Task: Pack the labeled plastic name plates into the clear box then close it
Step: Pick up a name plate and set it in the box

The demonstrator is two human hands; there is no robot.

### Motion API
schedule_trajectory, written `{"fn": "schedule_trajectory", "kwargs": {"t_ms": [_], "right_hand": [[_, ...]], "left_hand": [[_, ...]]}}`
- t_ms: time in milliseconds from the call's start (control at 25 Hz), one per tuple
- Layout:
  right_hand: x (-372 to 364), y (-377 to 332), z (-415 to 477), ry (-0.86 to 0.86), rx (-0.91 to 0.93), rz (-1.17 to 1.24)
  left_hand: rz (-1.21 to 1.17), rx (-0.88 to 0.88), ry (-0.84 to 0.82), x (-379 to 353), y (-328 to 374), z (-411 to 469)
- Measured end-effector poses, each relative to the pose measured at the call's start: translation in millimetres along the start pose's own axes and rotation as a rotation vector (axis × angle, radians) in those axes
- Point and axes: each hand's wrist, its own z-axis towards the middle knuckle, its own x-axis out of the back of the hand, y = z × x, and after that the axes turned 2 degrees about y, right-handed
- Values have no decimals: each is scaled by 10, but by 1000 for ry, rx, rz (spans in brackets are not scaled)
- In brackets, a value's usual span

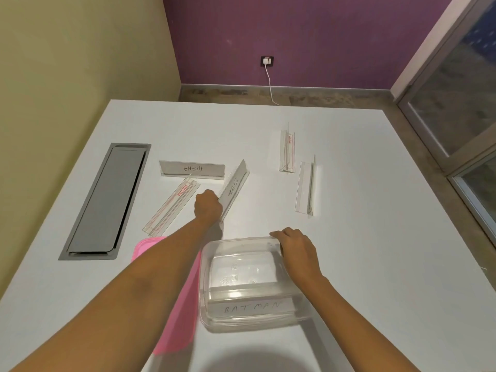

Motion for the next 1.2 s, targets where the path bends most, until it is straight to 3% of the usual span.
{"fn": "schedule_trajectory", "kwargs": {"t_ms": [160, 280, 520, 680, 840, 960, 1040, 1120, 1200], "right_hand": [[30, -17, 41, -50, -25, 43], [103, -90, 65, -25, -78, 133], [423, -407, 228, -46, -324, 806], [538, -489, 303, -135, -401, 1018], [578, -417, 252, -184, -339, 1068], [660, -350, 121, -237, -260, 988], [694, -289, -4, -288, -202, 894], [706, -224, -133, -337, -127, 776], [692, -162, -255, -400, -19, 612]], "left_hand": [[-173, 10, 18, 102, -24, -31], [-446, 46, -28, 212, -24, -261], [-790, 106, -136, 223, -7, -959], [-869, 42, -204, 210, 55, -1434], [-698, -61, -203, 213, -104, -1581], [-608, -117, -26, 336, -301, -1655], [-578, -51, 110, 401, -514, -1654], [-493, 13, 89, 396, -757, -1613], [-512, 86, -41, 341, -947, -1589]]}}
